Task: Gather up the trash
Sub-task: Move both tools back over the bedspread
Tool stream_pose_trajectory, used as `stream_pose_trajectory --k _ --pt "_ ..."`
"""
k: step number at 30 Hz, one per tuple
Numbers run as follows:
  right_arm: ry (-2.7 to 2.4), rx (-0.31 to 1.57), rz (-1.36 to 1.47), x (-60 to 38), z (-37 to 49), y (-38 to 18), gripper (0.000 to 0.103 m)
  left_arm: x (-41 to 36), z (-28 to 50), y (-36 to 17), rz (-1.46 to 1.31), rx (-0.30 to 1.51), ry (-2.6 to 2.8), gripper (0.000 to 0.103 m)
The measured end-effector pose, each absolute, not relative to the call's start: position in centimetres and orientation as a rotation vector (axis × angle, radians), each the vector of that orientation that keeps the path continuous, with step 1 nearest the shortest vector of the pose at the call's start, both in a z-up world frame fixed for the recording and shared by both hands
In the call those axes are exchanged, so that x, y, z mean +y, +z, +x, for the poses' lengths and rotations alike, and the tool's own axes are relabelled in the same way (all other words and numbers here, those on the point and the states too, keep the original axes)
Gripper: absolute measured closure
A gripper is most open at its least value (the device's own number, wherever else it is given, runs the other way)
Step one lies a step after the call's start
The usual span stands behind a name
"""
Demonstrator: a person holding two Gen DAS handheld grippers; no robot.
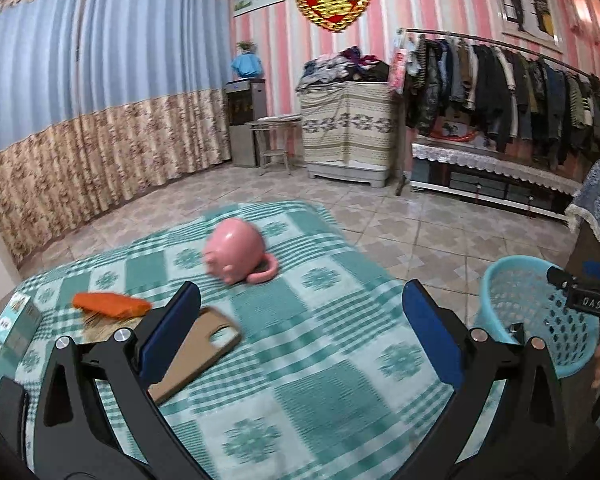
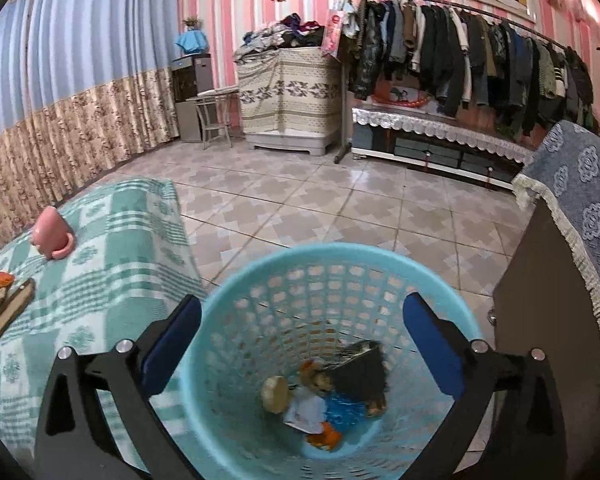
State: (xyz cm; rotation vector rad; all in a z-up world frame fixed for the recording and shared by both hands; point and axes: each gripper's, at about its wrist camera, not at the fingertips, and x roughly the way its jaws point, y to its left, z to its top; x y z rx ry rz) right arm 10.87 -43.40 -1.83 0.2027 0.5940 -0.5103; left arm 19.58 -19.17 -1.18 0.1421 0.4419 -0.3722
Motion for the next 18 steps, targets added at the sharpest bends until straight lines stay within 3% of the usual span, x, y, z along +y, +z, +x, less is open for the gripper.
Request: stream_pose_trajectory --k 18 --pt "-0.250 0.571 0.109 -28.7 17.9 -2.0 0.004 -6.0 21.6 -4.6 0.142 0.502 -0.140 0.005"
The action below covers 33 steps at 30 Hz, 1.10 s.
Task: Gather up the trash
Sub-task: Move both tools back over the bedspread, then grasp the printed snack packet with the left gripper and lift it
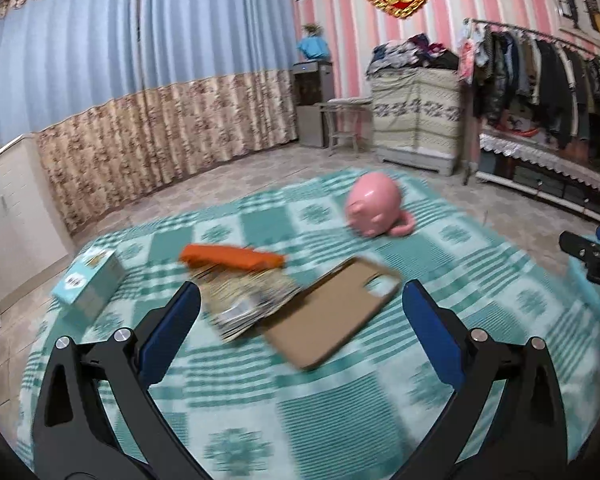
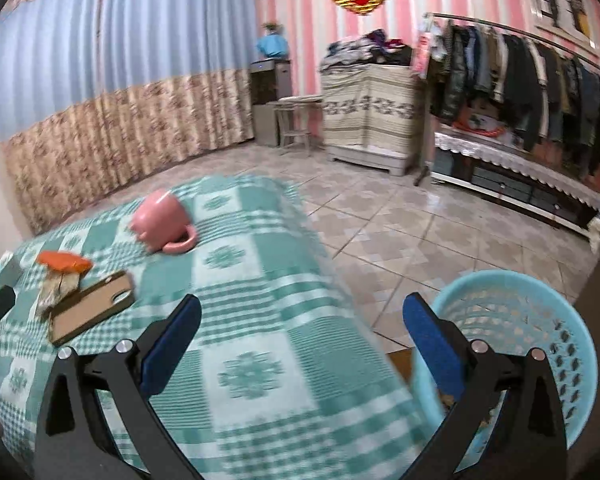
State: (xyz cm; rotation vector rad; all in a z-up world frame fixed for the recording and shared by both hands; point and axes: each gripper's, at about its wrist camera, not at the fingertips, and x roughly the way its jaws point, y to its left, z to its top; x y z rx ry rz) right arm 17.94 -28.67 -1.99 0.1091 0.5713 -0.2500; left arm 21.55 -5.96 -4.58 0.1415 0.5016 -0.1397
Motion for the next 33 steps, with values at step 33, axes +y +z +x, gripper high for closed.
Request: stream_pose_trajectory --k 33 --pt "-0.166 0.685 -0.086 -20.8 23.0 -6.4 0.004 -0.6 35.1 -11.9 0.011 0.897 -0.117 0.043"
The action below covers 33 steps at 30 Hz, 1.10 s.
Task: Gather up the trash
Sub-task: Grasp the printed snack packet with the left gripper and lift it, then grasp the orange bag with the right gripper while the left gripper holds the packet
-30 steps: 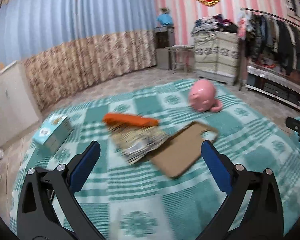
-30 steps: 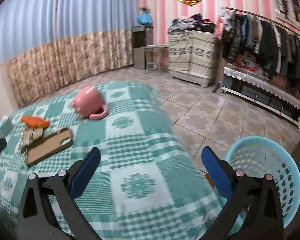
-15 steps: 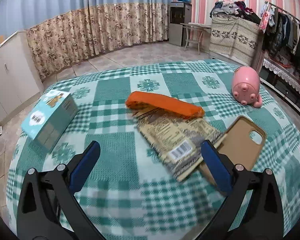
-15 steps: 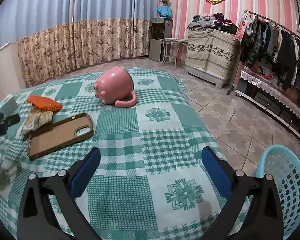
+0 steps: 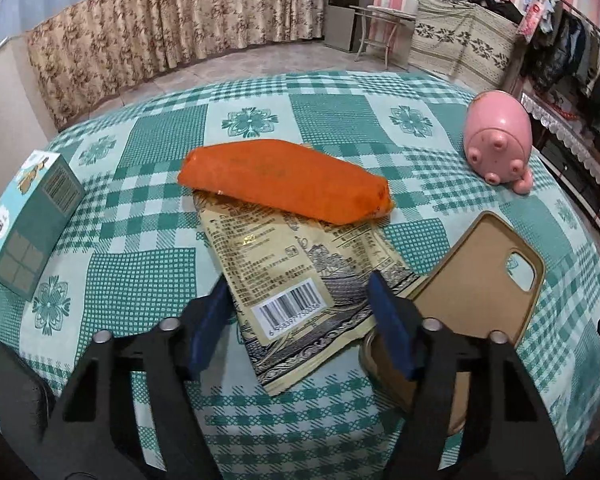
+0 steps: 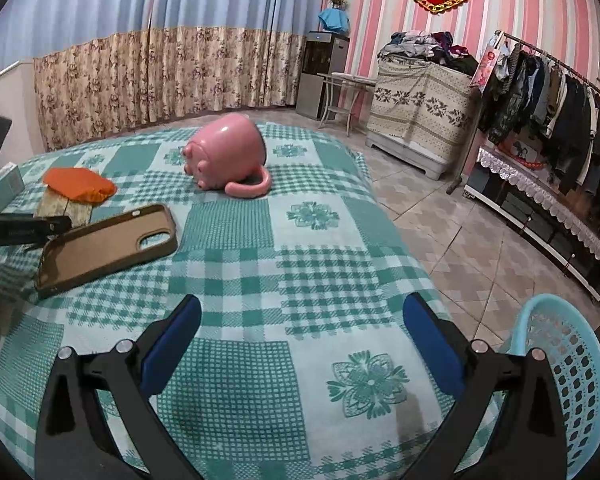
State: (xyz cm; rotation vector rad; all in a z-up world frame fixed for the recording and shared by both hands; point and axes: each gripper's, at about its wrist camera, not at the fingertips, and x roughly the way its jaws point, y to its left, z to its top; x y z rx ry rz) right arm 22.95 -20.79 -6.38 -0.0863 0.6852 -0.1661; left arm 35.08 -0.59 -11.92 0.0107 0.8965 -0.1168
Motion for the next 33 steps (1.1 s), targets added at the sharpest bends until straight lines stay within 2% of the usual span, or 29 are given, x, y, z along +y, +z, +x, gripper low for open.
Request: stream_pose_trajectory --k 2,7,11,16,25,33 --pt "-0.161 0.686 -0.106 -20.4 22.9 -6.4 0.004 -0.9 34.9 -11.9 0.025 0.890 -0.132 0.053" --pt "-0.130 0.683 -0.114 -18.9 23.3 -5.8 0.004 -0.7 34.2 -10.9 0.038 0.865 -0.161 0.069" --pt "-0.059 0.685 -0.045 -17.1 24.8 -4.7 0.004 0.7 33.1 -9.2 0.056 0.823 -0.171 0.076" --pt "-0.017 0.677 0.035 -15.7 25.7 -3.9 0.005 1.9 31.1 -5.8 0.102 0.740 -0.193 0.078" --pt "-0.025 0.694 -0.007 -14.5 26.1 -4.3 0.004 5.2 29.8 -1.8 0.051 0.644 -0.156 0.078" --pt "0.115 0.695 -0.059 -7.4 28.0 -4.4 0.005 12.5 31.1 -2.5 -0.005 0.685 0.058 0.078"
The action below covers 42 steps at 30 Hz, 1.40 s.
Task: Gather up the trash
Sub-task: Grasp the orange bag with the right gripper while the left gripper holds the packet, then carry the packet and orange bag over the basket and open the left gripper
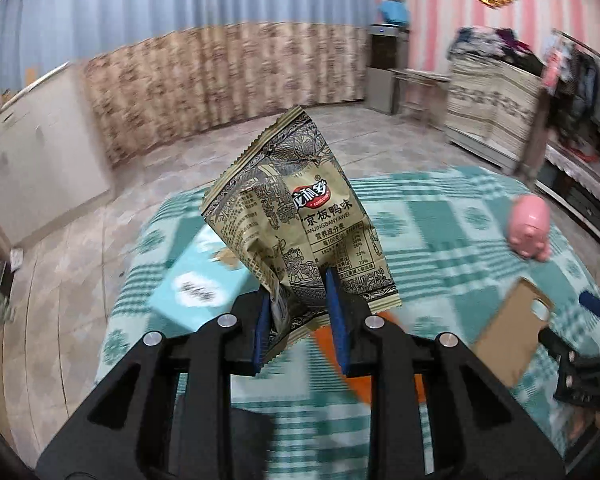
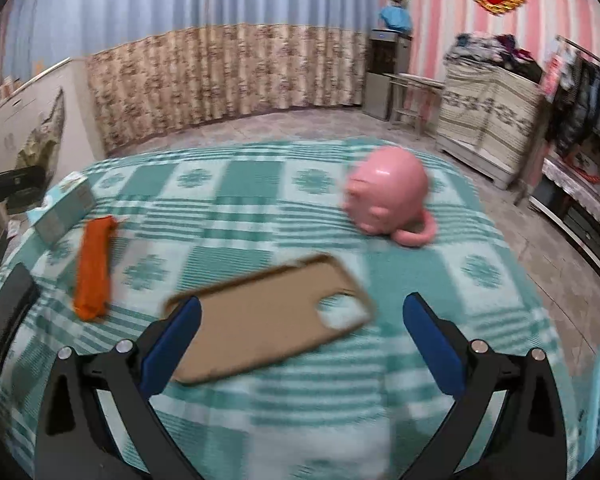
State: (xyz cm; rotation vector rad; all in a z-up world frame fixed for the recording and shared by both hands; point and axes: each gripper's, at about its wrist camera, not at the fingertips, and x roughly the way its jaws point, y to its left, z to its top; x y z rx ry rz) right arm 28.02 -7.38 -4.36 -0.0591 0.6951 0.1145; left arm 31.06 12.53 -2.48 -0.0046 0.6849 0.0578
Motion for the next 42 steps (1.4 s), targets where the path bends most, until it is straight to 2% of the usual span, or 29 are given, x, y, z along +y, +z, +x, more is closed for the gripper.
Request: stream_pose_trajectory --k 7,13,15,17,19,20,21,22,23,31,36,42 --pt "0.250 0.712 -0.084 0.3 29.0 -4.9 0.005 15.5 31.8 -3.5 0.032 0.690 0.185 0.078" --pt "0.301 0.824 -0.093 4.2 30.6 -7.0 0.006 16.6 31.7 -3.9 0.064 0.681 0.229 0.078" --pt "0.333 0.849 -0.076 4.7 30.8 -7.4 0.016 17.6 31.7 -4.1 0.040 0.689 0.228 0.078" --pt "0.372 0.888 -0.077 5.5 30.8 -8.0 0.039 18.6 31.7 -4.4 0.005 0.696 0.236 0.078" --pt "0.405 0.888 -0.079 5.7 30.3 -8.2 0.049 19.0 31.7 -4.5 -0.015 0.699 0.237 0.078" --pt "0.422 0.886 -0.075 5.8 30.0 -8.2 0.065 19.1 31.8 -4.5 -0.021 0.697 0.236 0.078" --pt "0.435 0.887 -0.064 5.8 29.9 -8.1 0.072 19.0 31.8 -4.5 -0.021 0.696 0.235 0.078" --pt "0.446 0.883 -0.043 5.4 29.6 -7.8 0.086 18.8 31.8 -4.5 -0.018 0.693 0.232 0.078" --pt "0.450 0.870 -0.030 4.9 29.3 -7.3 0.092 18.6 31.8 -4.4 -0.014 0.690 0.226 0.078" --pt "0.368 0.720 -0.001 -3.2 24.9 -1.6 0.095 14.0 31.4 -3.1 0.051 0.657 0.139 0.078" --pt "0.208 0.651 0.038 -13.2 20.4 1.9 0.094 6.8 30.3 -1.6 0.146 0.602 0.023 0.078" --pt "-0.004 0.633 0.048 -23.9 15.6 2.8 0.094 -3.1 29.0 -1.3 0.163 0.606 -0.143 0.078"
